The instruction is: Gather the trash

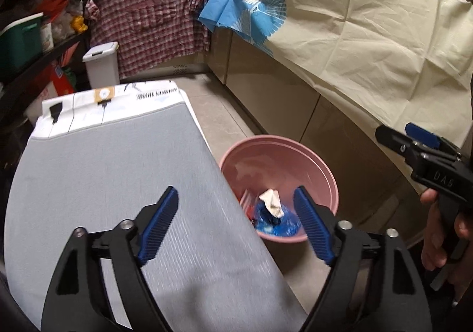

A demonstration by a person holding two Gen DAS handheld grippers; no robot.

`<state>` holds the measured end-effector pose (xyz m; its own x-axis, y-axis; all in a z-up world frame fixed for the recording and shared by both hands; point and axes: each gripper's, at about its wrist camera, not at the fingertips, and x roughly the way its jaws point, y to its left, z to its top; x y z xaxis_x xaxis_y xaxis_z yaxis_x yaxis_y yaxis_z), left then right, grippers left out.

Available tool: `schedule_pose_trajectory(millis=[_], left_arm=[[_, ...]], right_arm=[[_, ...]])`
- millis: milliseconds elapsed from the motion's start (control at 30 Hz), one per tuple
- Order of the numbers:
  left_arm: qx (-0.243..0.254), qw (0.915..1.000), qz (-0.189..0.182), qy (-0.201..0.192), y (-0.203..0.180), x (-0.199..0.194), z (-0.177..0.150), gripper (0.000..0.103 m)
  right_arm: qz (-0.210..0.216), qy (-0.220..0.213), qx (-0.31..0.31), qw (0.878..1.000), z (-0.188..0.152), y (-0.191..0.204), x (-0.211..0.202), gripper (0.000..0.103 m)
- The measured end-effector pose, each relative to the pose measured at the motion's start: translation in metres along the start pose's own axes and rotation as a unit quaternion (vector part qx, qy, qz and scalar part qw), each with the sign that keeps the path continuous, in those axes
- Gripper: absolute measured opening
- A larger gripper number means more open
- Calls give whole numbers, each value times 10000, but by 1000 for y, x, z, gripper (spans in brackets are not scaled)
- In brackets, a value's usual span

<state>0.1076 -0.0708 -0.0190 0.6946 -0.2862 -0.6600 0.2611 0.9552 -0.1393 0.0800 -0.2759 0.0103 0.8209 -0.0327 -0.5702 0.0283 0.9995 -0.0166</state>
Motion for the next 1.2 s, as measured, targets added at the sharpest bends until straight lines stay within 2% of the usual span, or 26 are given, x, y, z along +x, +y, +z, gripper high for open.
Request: schedule_pose_trajectory(millis=[100,267,400,533,700,800,933,1100,1200], left_arm=[[11,9999,108,44,-8,-12,-13,83],[-676,9976,129,56,0,-32,-34,92],[-899,9947,498,-1,7,-48,-42,95],[-897,9928,777,-170,8,-64,-42,95],[-578,9929,1021,-187,3,-70,-39,95],[-542,9932,1015,-191,3,-69,-40,95],[-662,9946,792,-66,7,-59,-42,95],[-336,9961,814,-68,-5,-51,-44,95],[-319,9961,814,-122,-4,-50,-44,95]], right_arm=[[33,-37,43,10000,-8,4,-18,97],[-162,-69,47,9998,-24,10,-47,98],[-172,115,-84,9998,-42,21,-60,98],[-186,210,-216,9994,-51,28,-64,98],[-176,356,-102,9992,-52,25,-59,98],[-160,379,-118,9991,-52,26,-56,98],[-142,436,-75,9989,-51,26,-51,98],[-124,474,57,9988,-50,22,-49,98],[-127,483,86,9987,-50,21,-48,98]])
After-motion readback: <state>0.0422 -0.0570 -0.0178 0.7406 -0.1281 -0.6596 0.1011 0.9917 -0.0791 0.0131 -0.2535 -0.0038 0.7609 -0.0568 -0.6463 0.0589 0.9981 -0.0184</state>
